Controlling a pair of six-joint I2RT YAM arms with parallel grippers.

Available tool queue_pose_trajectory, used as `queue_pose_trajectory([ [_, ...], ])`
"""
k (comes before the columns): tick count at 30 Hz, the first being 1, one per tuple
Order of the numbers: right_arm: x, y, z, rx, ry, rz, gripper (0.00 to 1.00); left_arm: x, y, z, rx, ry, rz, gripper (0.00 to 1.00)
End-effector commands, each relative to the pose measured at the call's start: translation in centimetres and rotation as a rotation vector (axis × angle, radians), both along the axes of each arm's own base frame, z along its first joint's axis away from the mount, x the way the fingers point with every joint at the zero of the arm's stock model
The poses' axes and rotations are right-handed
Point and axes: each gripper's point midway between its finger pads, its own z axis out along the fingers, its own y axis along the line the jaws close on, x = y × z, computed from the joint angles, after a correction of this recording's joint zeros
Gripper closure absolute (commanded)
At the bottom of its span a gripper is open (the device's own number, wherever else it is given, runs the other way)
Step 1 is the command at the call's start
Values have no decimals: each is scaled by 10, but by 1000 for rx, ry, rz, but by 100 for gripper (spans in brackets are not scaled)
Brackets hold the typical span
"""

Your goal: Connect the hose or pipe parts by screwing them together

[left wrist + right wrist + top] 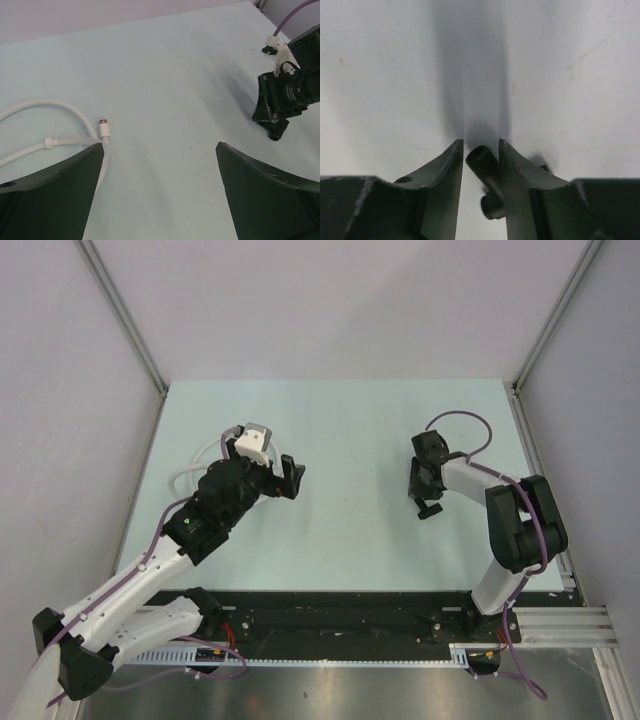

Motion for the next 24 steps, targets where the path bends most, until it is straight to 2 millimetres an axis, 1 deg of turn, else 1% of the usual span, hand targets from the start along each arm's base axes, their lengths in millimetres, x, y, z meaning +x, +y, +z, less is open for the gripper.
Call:
queue_pose_trajectory([
  [1, 4, -10, 21, 10, -18, -36, 54, 1, -3, 25, -45, -42, -7, 0],
  [2, 5, -10, 28, 12, -29, -28, 46, 1, -3, 25, -43, -42, -6, 0],
  [3, 6, -8, 32, 12, -33, 10, 43, 1, -4, 26, -43, -42, -9, 0],
  [5, 6, -6, 41, 6, -38, 57, 40, 1, -4, 25, -43, -39, -10, 0],
  [7, 5, -9, 44, -21, -27, 100, 39, 1, -5, 24, -44, -37, -13, 0],
  [10, 1, -14, 35, -56, 11, 142, 44, 1, -5, 24, -43, -35, -13, 0],
  [14, -1, -17, 23, -72, 59, 161, 52, 1, -4, 24, -42, -38, -10, 0],
  [16, -4, -19, 17, -83, 81, 162, 54, 1, -4, 23, -39, -34, -10, 0],
  [21, -6, -10, 12, -63, 97, 196, 58, 1, -5, 23, -39, -36, -12, 0],
  [24, -8, -11, 7, -67, 113, 194, 61, 1, -5, 24, -42, -38, -12, 0],
])
